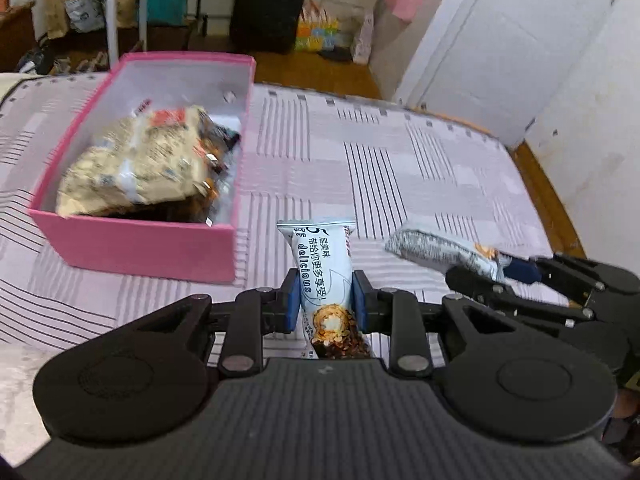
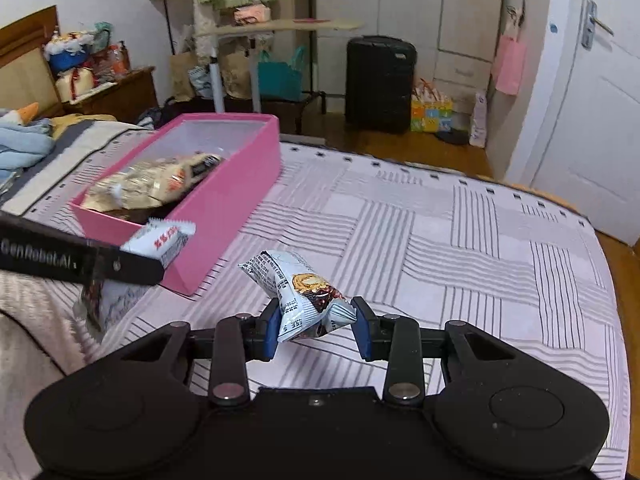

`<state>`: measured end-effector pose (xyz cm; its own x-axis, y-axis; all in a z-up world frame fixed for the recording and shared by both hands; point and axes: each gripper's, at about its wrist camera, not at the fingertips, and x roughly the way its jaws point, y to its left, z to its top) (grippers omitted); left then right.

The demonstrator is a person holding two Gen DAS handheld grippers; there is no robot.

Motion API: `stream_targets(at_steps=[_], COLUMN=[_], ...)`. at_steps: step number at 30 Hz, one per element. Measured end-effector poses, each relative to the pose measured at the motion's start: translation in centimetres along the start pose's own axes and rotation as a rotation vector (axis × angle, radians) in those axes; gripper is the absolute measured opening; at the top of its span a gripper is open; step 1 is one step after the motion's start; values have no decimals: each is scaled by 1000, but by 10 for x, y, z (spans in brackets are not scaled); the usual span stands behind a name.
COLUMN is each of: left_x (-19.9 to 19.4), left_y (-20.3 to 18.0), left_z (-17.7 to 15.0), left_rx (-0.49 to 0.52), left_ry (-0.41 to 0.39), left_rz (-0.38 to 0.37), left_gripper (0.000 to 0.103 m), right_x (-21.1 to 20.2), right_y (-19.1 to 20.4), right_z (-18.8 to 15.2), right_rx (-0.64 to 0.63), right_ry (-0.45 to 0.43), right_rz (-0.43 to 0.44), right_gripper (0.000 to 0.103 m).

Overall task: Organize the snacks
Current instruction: 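Lift the snack bar and carry it over the pink box with the left gripper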

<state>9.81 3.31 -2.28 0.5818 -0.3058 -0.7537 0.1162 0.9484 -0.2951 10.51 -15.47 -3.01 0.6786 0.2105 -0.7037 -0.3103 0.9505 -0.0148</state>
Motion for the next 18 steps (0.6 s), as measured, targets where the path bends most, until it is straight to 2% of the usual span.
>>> stream_targets(at_steps=[5,9,13,18], left_x=[-27,-34,-28,-3], left_y=[21,42,65,90], left_z=[14,29,45,71], left_rx=[-49,-88,-125,-137], left_ry=[-93,-142,-174,-174], left_rz=[13,48,97,154], left_gripper=[26,26,26,26], right_x=[-3,6,29,62], right_y=[19,35,52,75], right_z=[22,43,66,90], right_rx=[-47,-61,-68,-107], right_ry=[-55,-99,-126,-142], right_rz=[21,39,62,70], right_gripper=[41,41,41,41])
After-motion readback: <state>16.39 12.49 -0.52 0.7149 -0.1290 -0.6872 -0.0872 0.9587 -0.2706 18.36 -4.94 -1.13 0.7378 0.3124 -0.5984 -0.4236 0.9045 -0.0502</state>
